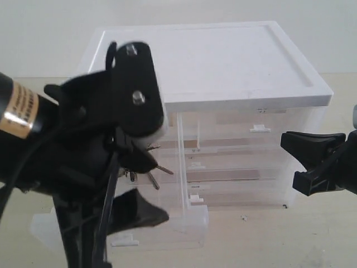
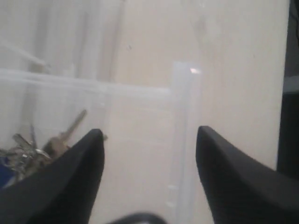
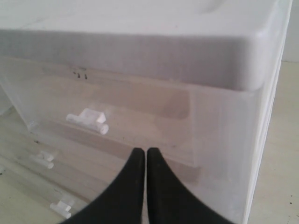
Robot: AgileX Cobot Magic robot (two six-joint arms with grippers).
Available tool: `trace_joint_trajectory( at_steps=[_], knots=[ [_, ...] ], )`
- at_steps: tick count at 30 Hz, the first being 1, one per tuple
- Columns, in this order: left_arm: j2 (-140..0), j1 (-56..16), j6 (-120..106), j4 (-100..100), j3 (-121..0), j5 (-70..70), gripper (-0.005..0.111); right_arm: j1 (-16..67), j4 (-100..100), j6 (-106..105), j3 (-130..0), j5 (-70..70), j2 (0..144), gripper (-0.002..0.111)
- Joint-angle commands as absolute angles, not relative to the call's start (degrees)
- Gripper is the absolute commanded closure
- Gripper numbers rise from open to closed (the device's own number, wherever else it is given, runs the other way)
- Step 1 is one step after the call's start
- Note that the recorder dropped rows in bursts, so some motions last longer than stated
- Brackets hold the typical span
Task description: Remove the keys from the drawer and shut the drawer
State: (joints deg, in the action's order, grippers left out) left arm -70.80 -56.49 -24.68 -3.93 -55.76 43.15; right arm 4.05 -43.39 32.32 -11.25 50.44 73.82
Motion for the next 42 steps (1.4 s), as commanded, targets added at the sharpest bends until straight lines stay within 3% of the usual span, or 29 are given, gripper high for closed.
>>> trace_joint_trajectory(
  at_steps=[1,6,13,25,34,36,41,42],
  knots=[
    [-69.08,-56.52,-13.96,5.19,-56.03,38.33,0.052,3.98,-43.76,32.66,-11.42,50.8,73.82,0.108],
    [-72.9,-56.52,-4.05,16.15,-56.03,42.47,0.048,3.98,-43.76,32.66,-11.42,50.8,73.82,0.108],
    [-78.51,-55.81,5.15,17.98,-56.03,36.79,0.042,3.98,-43.94,32.66,-11.42,49.39,73.82,0.108],
    [-82.61,-48.09,21.13,20.43,-56.03,34.23,0.042,3.98,-43.94,32.66,-11.42,49.88,73.82,0.108],
    [-86.14,-47.73,23.77,21.24,-55.92,34.21,0.043,3.98,-43.94,32.66,-11.42,50.0,73.82,0.108],
    [-86.39,-47.73,23.77,21.24,-55.92,34.86,0.05,3.98,-43.94,32.66,-11.42,49.89,73.82,0.108],
    [-86.39,-47.87,20.79,21.7,-55.92,37.75,0.101,3.98,-43.94,32.66,-11.42,50.07,73.82,0.108],
    [-86.39,-47.87,19.53,21.58,-55.92,37.92,0.102,3.98,-43.94,32.66,-11.42,50.2,73.82,0.108]
  ],
)
